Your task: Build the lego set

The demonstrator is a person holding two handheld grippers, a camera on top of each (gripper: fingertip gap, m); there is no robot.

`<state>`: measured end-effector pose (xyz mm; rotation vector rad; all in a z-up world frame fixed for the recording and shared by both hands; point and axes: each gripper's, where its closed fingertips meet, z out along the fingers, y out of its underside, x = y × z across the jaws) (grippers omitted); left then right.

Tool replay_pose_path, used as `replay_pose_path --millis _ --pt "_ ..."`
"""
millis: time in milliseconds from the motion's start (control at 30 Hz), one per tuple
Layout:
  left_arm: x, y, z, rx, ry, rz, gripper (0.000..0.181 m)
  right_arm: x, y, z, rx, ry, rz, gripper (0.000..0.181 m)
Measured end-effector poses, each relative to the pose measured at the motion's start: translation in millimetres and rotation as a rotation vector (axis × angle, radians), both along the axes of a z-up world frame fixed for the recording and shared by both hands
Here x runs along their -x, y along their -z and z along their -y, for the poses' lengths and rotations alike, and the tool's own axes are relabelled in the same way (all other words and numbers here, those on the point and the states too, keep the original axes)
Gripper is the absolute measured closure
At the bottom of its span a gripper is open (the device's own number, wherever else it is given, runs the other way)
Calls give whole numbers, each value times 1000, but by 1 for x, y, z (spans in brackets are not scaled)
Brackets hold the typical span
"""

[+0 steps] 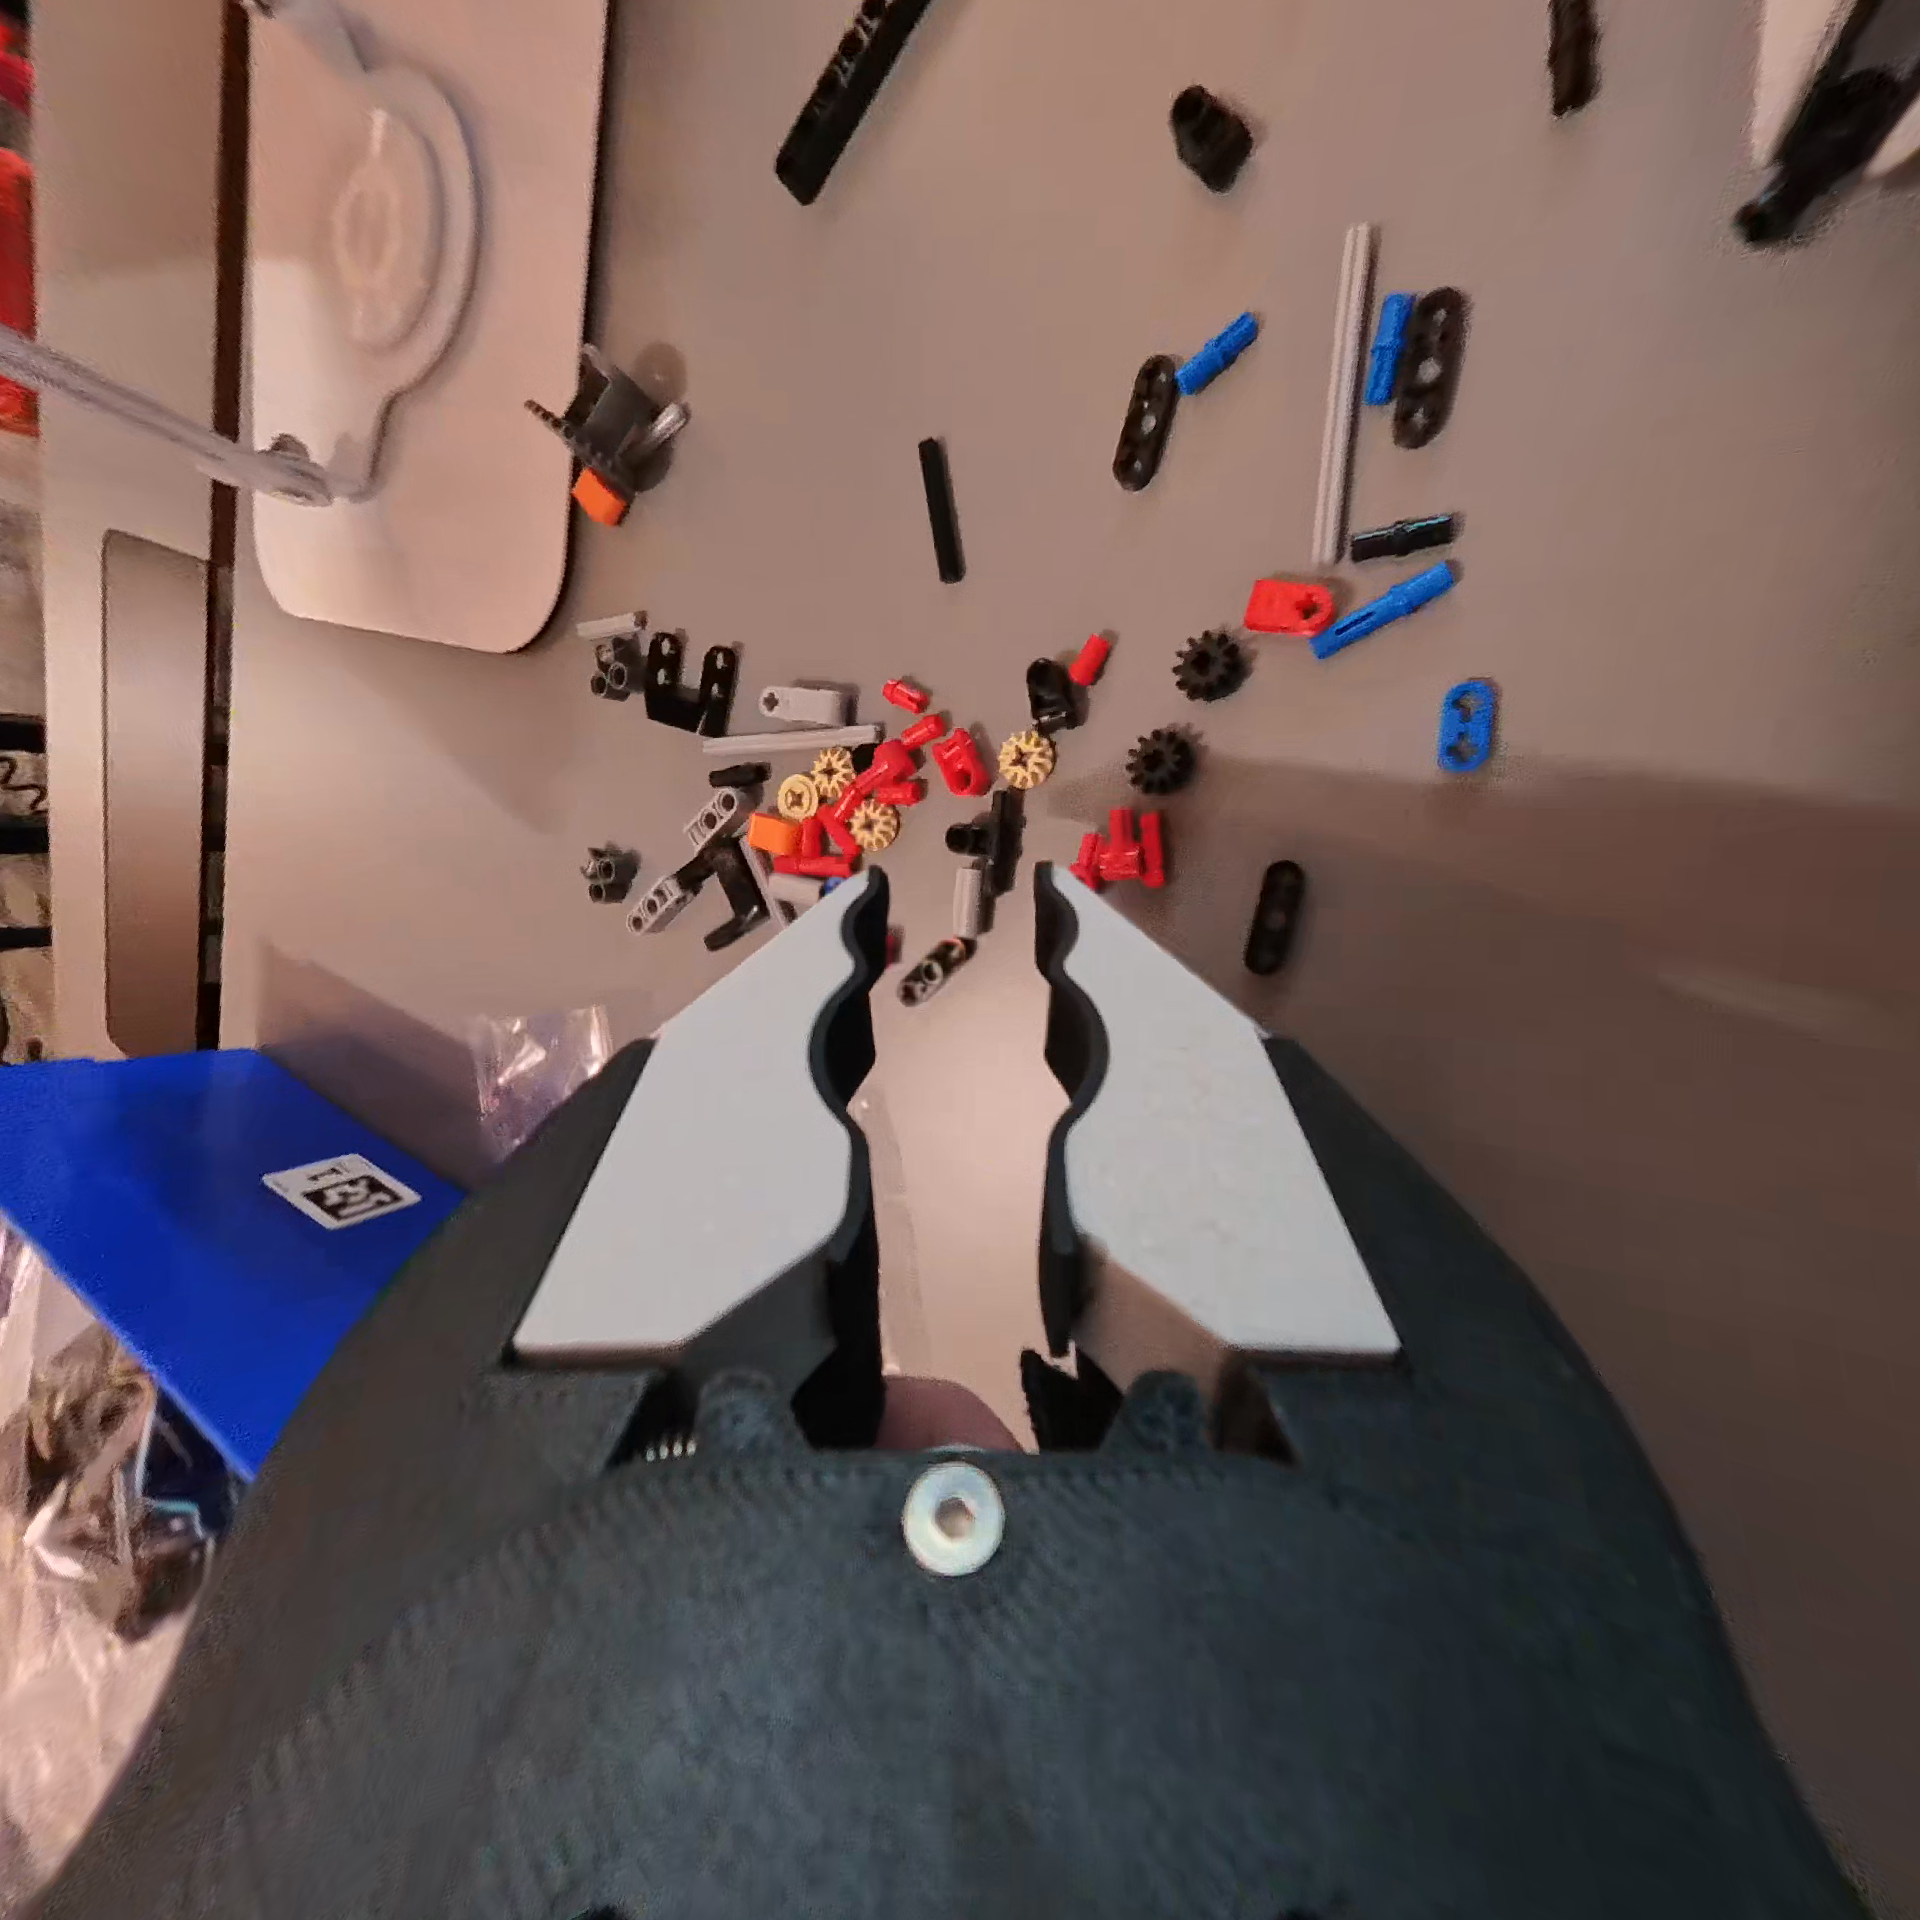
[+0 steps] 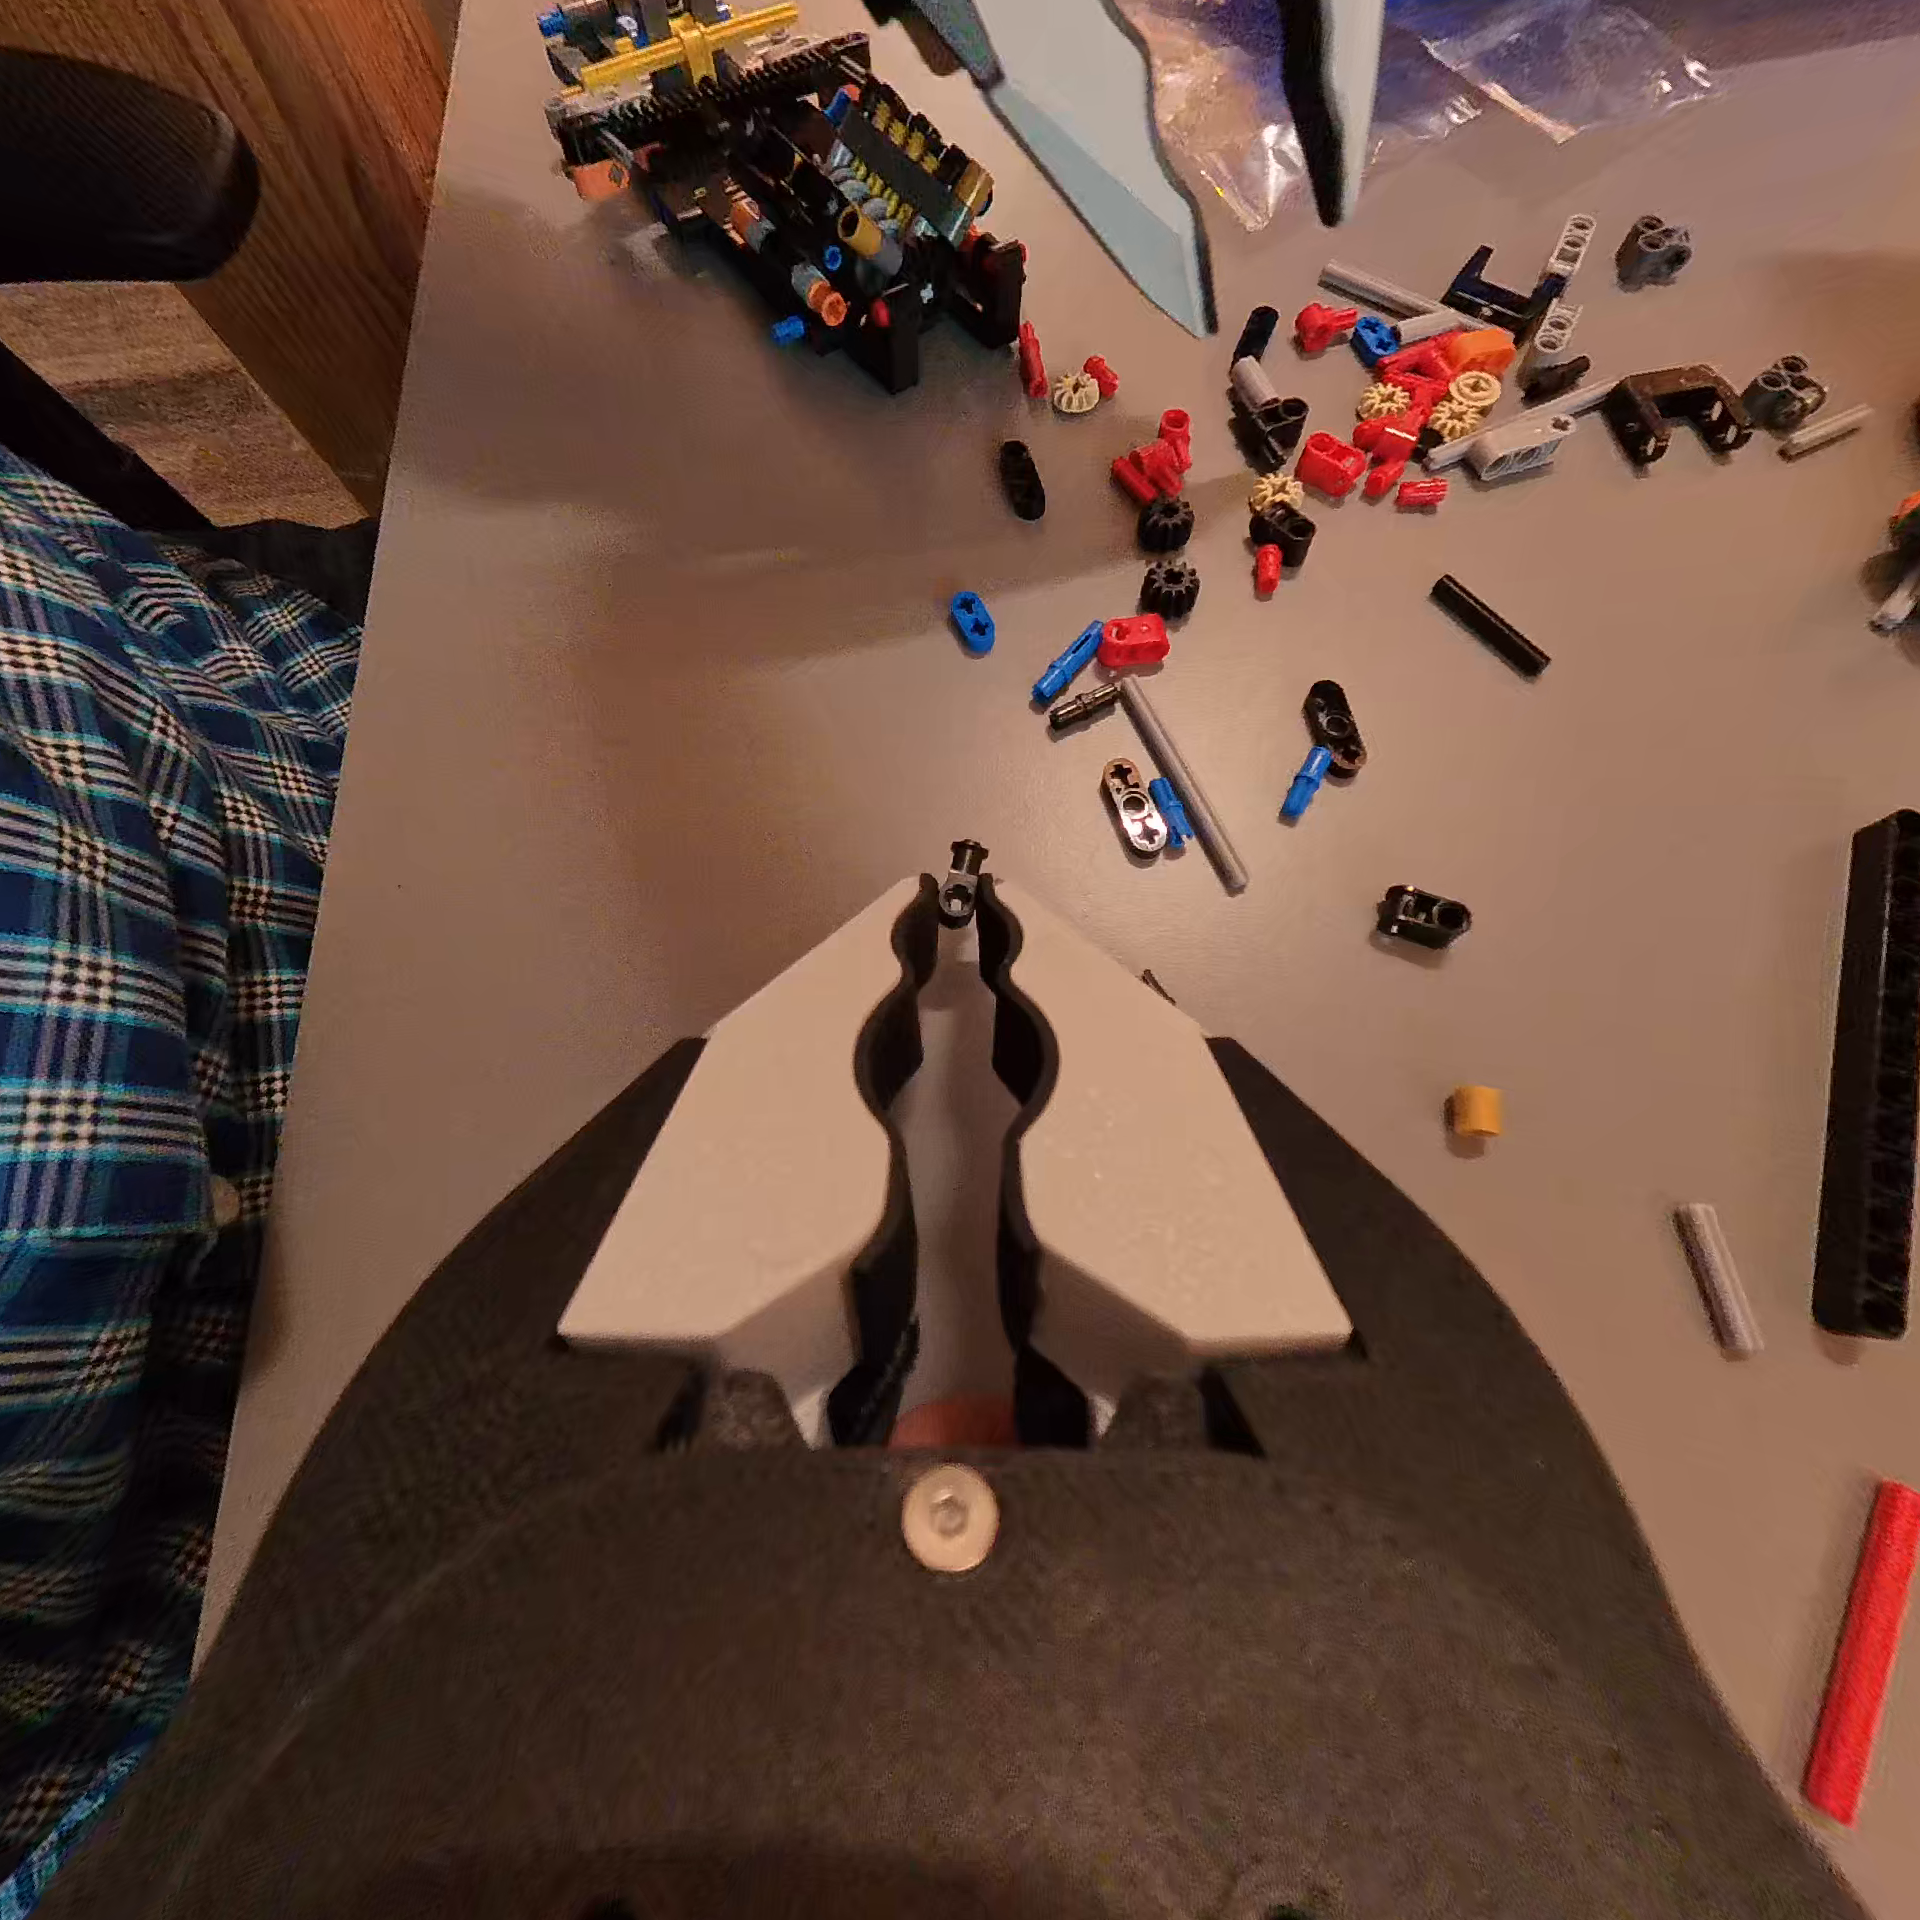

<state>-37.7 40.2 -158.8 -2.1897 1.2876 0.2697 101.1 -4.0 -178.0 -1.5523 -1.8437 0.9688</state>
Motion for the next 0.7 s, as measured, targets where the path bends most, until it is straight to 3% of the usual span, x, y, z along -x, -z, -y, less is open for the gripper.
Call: replay_pose_path --millis 33,267,700 --pt "1 2 -4 11 11 -17 155 0 0 0 0 -2 -3 177" --pt "0 22 -14 137 84 -50 154 -1 -4 1 10 -7 -27 176" --pt "0 35 -16 222 70 25 170 -2 -8 3 23 -18 -48 176"
